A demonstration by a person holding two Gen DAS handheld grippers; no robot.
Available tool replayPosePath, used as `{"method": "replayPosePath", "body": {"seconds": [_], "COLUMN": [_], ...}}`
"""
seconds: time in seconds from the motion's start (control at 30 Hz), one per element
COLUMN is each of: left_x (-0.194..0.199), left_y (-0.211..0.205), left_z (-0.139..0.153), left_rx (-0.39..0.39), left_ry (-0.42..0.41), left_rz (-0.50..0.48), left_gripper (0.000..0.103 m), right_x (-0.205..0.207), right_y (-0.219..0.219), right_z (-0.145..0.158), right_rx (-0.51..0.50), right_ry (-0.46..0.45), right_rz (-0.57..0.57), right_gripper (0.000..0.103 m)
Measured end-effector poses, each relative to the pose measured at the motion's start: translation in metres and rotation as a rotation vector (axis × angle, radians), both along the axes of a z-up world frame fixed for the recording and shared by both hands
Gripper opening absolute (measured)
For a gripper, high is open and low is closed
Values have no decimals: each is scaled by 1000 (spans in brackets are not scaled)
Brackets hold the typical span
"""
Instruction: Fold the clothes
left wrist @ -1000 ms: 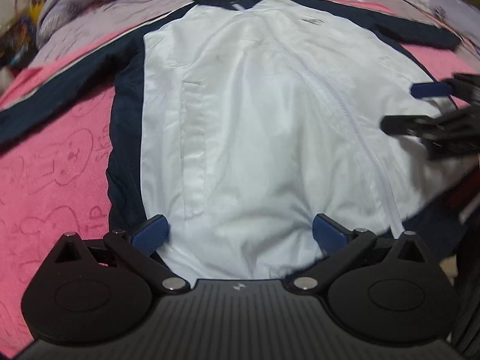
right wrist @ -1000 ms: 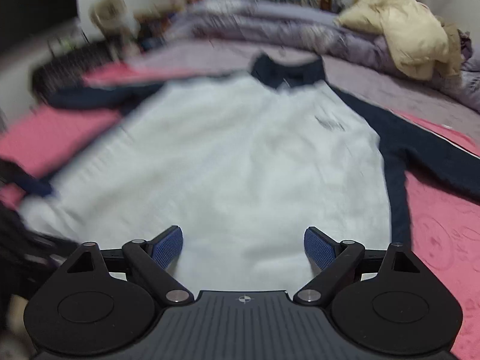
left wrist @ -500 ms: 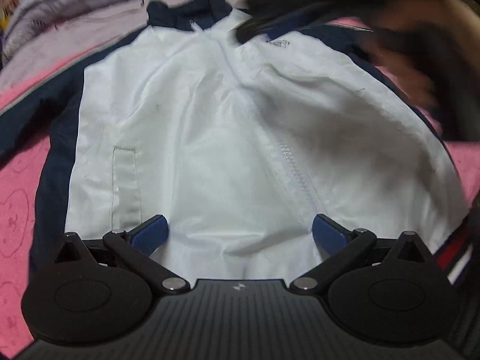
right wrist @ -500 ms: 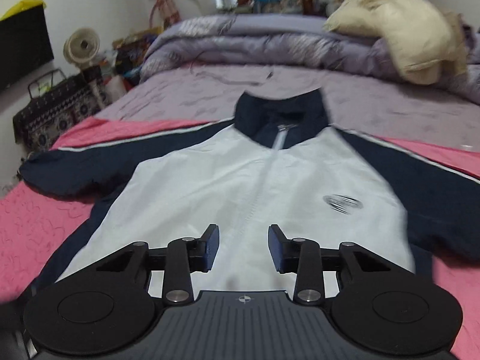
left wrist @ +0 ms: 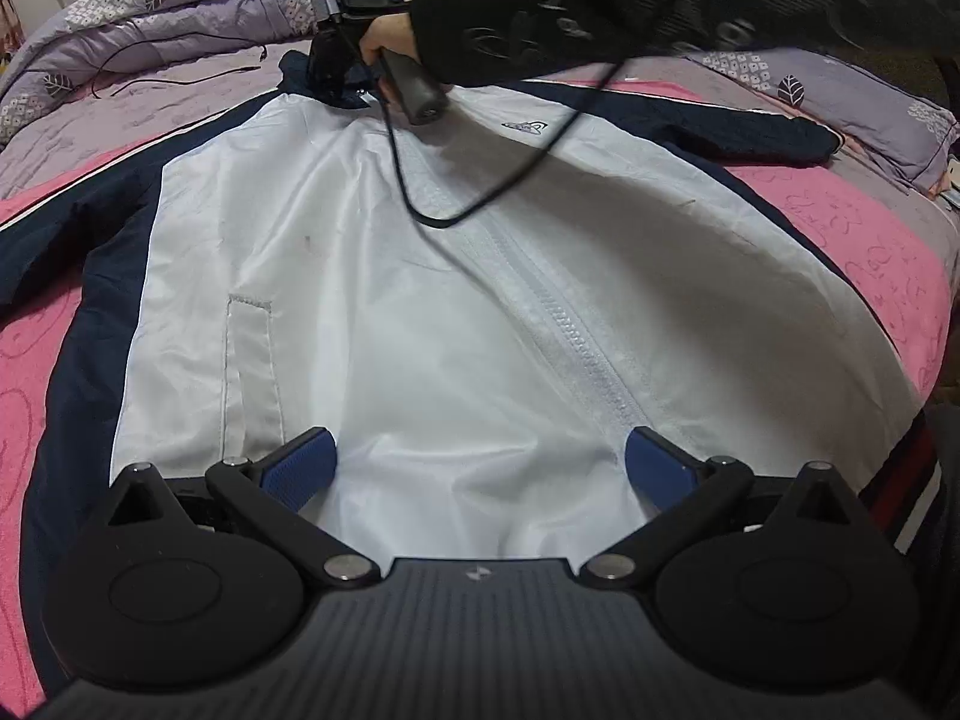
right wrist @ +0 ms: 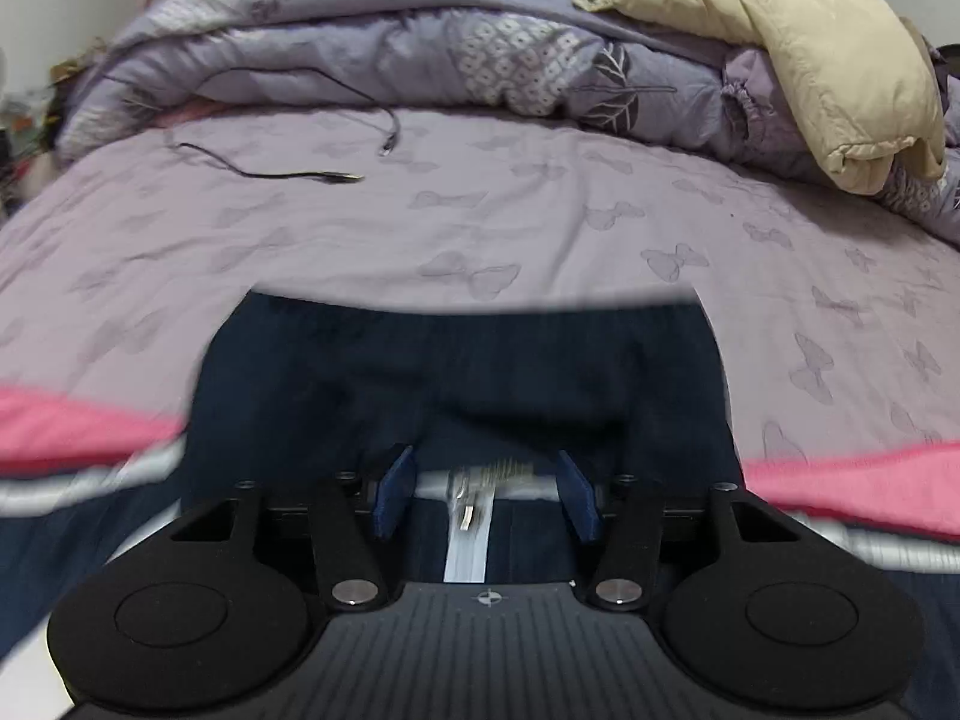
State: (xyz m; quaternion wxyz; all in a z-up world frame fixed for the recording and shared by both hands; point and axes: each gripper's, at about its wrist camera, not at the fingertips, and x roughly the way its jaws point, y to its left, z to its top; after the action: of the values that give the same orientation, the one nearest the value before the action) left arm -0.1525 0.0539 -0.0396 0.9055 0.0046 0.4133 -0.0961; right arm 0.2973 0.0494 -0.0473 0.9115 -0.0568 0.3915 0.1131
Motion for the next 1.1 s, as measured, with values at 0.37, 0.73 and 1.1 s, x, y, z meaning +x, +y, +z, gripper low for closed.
{"method": "replayPosePath", "body": {"seconds": [0.37,0.73,1.1], "left_x": [-8,-57,-66], "left_y": [0,51,32], "left_z": [1,47,14], "left_rx": [-10,-33,-30], "left_ry": [-52,-117,6], "left_rz": [31,195,129], "left_gripper": [103,103,103], "right_x": [-151,-316,-396], "right_y": [-52,-113,-195], "right_z": [52,32,42], "right_rx": [147,88,32], "right_ry": [-94,73,70], "right_rz": [264,445,346], "right_gripper": [67,82,92]}}
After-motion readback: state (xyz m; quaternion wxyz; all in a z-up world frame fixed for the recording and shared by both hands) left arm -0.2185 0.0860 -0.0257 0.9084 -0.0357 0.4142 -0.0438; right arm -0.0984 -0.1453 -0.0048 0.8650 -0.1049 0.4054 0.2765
